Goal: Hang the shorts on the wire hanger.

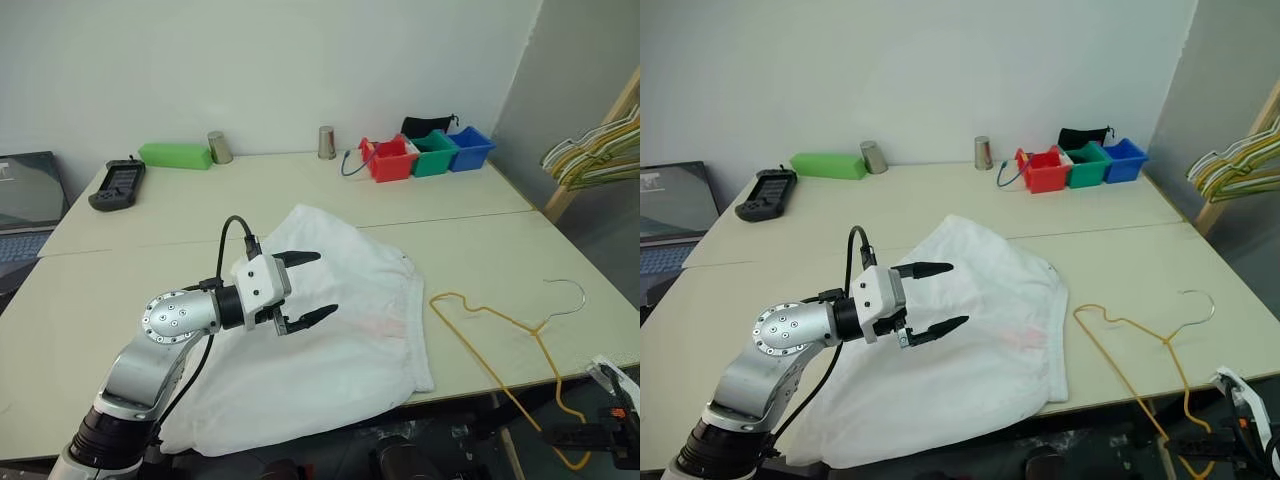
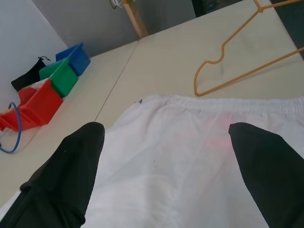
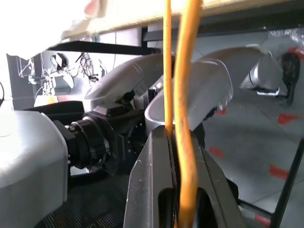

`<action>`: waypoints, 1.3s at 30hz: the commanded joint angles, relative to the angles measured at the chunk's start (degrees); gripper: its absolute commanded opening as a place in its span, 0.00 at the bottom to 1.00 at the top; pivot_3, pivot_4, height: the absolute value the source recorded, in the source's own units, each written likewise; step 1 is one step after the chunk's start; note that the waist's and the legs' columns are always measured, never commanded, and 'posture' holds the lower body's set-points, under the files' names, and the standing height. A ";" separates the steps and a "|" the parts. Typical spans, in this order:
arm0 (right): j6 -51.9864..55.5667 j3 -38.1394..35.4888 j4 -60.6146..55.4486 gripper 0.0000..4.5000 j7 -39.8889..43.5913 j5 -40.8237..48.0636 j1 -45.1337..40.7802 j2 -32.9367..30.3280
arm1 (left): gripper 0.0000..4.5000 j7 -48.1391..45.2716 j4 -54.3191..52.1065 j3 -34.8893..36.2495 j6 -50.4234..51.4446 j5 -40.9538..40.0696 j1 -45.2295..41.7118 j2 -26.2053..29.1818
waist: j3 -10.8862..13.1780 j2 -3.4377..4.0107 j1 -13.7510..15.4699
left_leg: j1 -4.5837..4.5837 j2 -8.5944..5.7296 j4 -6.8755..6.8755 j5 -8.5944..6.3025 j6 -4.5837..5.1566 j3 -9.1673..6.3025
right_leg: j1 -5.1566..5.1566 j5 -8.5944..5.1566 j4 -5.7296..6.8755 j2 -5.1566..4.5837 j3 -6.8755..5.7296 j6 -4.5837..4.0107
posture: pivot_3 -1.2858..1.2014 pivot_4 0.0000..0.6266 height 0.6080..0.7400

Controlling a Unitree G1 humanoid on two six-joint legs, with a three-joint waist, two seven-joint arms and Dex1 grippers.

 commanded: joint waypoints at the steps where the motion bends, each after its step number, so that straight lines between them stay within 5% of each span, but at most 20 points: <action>1: 0.78 -1.07 -4.05 0.00 -1.11 4.14 -0.14 1.77 | 0.99 -0.82 -0.48 0.35 -1.68 0.13 -1.03 0.30 | -0.01 0.00 0.05 | -0.04 0.00 0.00 0.00 0.00 0.00 | -0.02 0.00 -0.04 0.00 0.00 0.00 | 0.46 0.08 1.00; 15: 7.11 0.19 -7.00 0.00 -4.67 15.02 -5.47 4.07 | 0.99 -1.37 -0.43 0.92 -2.37 0.70 -0.43 1.15 | -0.08 0.11 0.43 | -0.59 0.05 -0.02 -0.24 0.40 -0.29 | -0.07 0.16 -0.81 -0.02 -0.02 0.27 | 0.47 0.11 1.00; 29: 8.91 10.92 -7.77 0.00 -11.18 17.50 -12.53 9.17 | 0.99 -0.72 -2.07 1.50 -1.41 1.03 0.14 2.20 | 0.11 -0.07 1.89 | -0.59 0.10 -0.05 -0.25 0.41 -0.35 | -0.10 0.16 -0.85 -0.02 -0.04 0.27 | 0.48 0.13 1.00; 39: 9.40 12.47 5.65 0.00 -19.38 13.54 -22.51 13.86 | 0.99 -0.94 -1.69 1.48 -1.33 1.03 -0.93 2.57 | 0.33 -0.05 2.50 | -0.60 0.12 -0.06 -0.25 0.41 -0.38 | -0.11 0.16 -0.90 -0.07 0.01 0.27 | 0.49 0.13 1.00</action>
